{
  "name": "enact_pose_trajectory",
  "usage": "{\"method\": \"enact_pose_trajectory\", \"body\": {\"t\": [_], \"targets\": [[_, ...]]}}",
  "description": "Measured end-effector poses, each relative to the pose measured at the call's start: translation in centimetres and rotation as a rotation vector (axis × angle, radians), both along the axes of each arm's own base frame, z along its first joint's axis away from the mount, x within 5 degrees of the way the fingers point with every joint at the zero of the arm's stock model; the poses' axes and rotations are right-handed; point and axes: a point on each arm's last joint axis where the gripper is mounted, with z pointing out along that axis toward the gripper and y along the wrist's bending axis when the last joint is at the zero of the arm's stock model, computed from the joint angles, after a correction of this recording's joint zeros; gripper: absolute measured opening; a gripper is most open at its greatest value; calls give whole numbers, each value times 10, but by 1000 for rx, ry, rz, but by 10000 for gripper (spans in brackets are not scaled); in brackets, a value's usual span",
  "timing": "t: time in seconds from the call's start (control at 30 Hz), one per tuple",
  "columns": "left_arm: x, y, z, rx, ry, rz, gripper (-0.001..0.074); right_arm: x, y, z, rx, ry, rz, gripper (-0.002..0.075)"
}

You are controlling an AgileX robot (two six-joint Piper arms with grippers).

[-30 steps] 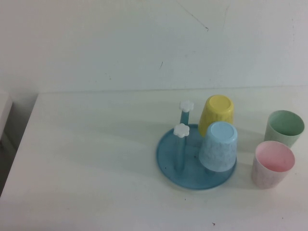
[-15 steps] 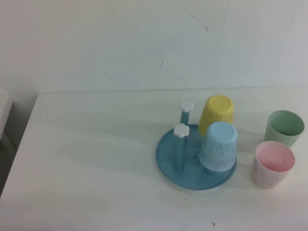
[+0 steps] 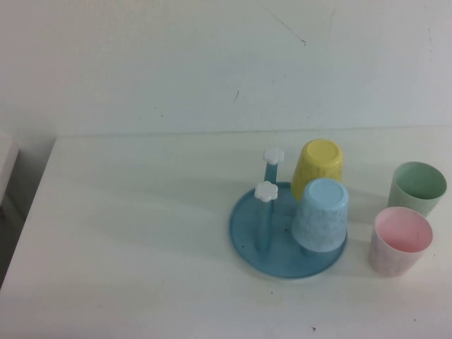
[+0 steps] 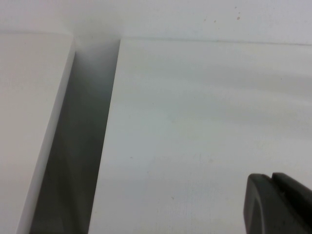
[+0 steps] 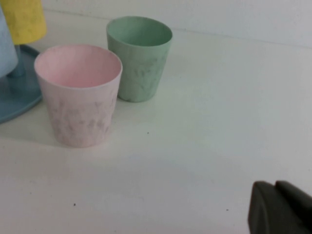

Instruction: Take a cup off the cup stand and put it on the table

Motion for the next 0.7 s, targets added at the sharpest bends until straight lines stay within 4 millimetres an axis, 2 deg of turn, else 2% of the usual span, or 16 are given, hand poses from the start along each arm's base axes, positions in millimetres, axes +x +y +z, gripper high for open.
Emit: {"method": "enact_pose_trajectory", "body": {"t": [0.7], "targets": [[0, 0, 0, 0, 0, 0, -2, 0, -1, 0, -5, -4, -5, -3]]}}
